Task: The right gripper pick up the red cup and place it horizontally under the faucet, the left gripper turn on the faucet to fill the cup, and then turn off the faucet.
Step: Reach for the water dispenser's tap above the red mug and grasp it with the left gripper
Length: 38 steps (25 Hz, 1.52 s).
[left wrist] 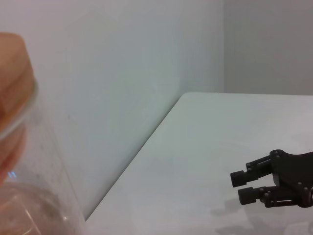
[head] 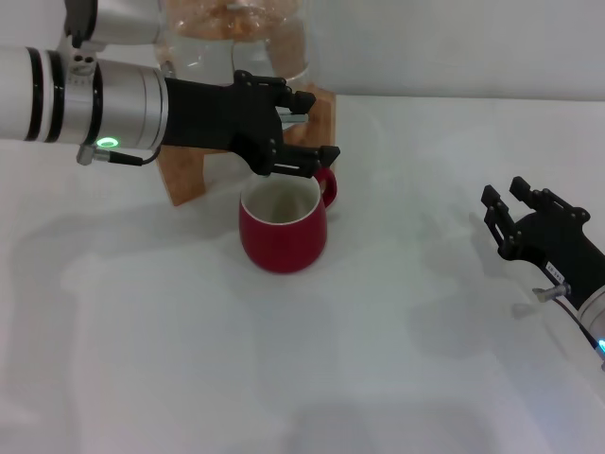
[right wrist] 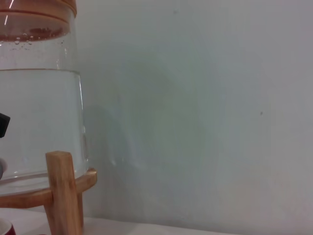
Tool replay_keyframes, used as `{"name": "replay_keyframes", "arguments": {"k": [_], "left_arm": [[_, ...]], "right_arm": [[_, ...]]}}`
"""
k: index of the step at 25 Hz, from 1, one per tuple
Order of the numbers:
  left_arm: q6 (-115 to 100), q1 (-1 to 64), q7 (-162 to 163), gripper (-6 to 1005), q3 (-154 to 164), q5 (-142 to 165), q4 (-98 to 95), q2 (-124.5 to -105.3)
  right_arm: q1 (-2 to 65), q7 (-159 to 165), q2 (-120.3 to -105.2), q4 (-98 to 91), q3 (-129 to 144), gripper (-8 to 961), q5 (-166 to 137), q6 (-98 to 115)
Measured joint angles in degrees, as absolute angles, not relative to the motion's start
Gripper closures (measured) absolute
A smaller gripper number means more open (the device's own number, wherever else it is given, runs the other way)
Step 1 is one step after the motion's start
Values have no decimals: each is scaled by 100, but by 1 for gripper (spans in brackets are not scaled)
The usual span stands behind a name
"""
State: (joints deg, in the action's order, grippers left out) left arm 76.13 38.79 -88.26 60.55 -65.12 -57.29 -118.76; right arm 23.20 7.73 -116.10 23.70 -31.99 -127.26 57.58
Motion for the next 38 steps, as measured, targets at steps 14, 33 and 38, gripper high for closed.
{"name": "replay_keyframes", "arguments": {"k": [14,33,38], "left_arm": [[7502,3904,-8934,242,6065,-6475,-5692,-11879],[7481,4052,-9023,243,6064,-6431,-5463,-11883],[7557,4031,-8983,243,6064,-6431,-5523,-11882]], "right_arm": [[2320,773,-11610,2373,-3199,575,-12726,5766],[2309,815,-11606,2373,-3197,575,-12727,5803],[2295,848,-11592,2373,-3183,575,-12727,5817]]}}
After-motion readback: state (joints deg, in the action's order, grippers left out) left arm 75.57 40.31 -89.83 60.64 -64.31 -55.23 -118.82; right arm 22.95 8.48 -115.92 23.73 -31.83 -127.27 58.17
